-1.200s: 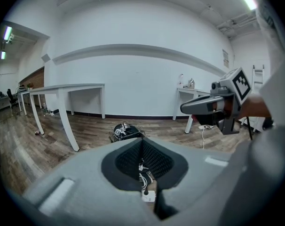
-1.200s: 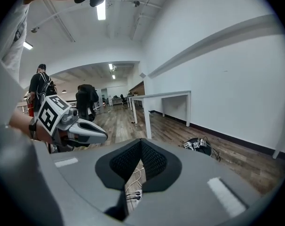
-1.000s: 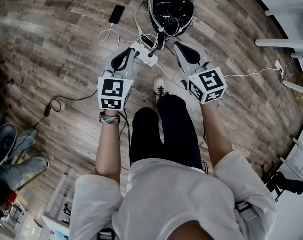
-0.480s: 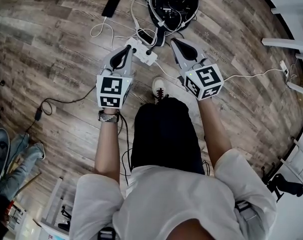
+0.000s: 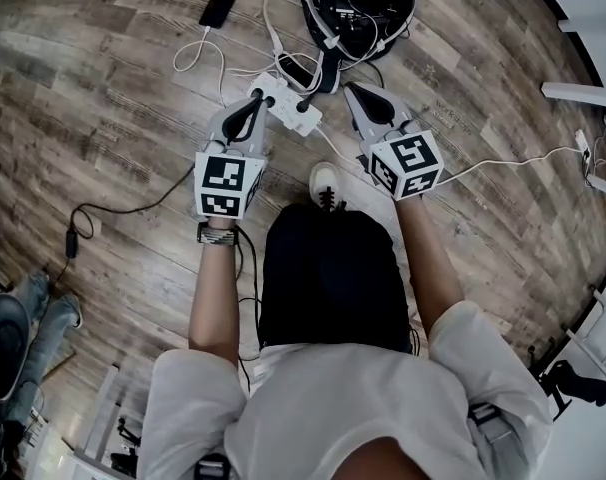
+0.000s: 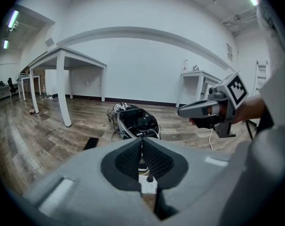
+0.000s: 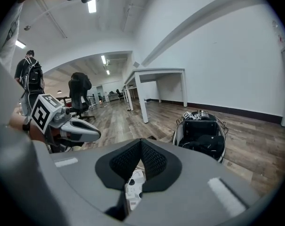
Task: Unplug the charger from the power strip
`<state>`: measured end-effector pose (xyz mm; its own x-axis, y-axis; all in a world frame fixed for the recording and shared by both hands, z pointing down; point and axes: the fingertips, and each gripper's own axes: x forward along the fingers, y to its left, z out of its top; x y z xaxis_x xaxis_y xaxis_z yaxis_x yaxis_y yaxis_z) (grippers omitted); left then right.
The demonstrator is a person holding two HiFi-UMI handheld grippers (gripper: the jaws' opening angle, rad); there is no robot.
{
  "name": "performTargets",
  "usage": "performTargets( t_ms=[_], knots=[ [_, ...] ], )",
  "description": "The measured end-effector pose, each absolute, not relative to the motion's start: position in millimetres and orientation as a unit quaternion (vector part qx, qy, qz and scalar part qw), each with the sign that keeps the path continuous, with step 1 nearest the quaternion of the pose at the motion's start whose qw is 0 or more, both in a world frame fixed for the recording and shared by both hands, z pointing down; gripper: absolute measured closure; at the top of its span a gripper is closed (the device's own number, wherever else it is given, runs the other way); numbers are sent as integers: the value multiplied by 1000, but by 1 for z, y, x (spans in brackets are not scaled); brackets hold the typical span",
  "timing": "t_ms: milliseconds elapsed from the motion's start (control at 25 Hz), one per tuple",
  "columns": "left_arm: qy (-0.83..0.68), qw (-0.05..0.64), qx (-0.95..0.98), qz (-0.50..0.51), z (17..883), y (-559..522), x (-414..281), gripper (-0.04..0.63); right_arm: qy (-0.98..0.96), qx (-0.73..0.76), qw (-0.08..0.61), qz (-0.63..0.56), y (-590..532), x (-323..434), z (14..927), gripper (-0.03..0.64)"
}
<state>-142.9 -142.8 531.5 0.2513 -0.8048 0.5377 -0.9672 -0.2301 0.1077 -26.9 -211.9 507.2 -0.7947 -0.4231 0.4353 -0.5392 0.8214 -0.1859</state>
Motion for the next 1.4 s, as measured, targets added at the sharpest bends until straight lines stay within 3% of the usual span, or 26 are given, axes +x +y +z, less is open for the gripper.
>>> performTargets(
  t_ms=[400, 760, 1400],
  knots=[
    [-563, 224, 764, 222, 634, -125, -146, 577, -924, 278, 208, 163, -210, -21, 608, 615],
    [-548, 237, 774, 209, 666, -129, -140, 569, -915, 270, 250, 166, -196, -20, 680, 615],
    [-499, 277, 784, 245, 764, -126, -106, 499, -893, 266, 299, 204, -175, -27, 804, 615]
  ],
)
